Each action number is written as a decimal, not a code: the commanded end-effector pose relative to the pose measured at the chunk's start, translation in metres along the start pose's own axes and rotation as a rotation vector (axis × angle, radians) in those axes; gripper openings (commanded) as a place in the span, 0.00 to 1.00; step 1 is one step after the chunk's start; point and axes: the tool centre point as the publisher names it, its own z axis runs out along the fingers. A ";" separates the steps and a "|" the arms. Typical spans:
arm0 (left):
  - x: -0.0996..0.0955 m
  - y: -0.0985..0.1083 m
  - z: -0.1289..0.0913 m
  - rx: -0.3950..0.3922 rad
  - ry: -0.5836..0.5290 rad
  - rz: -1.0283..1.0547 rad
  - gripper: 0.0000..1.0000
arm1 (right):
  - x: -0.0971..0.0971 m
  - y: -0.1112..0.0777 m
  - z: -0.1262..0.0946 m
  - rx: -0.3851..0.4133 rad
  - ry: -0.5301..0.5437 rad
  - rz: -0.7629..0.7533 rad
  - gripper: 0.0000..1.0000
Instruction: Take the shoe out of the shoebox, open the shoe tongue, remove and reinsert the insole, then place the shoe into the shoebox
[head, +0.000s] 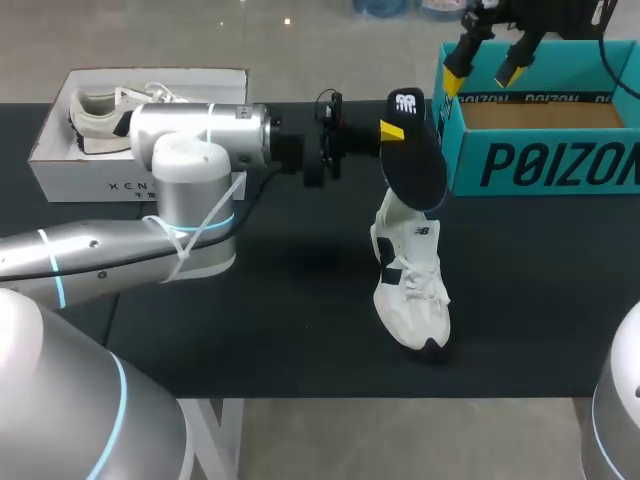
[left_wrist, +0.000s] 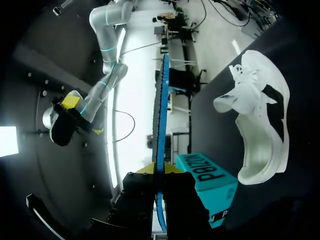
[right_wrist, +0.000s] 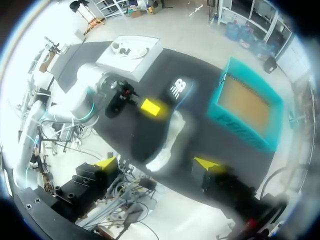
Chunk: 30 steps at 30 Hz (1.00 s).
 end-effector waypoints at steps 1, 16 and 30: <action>0.006 0.009 0.005 0.006 0.011 -0.011 0.00 | 0.019 -0.036 -0.029 -0.093 -0.206 -0.008 1.00; 0.015 0.015 0.007 0.008 0.037 -0.058 0.00 | 0.022 -0.051 -0.056 -0.181 -0.191 0.001 1.00; 0.019 0.017 0.006 -0.033 0.108 -0.099 0.00 | 0.030 -0.046 -0.063 -0.184 -0.189 0.005 1.00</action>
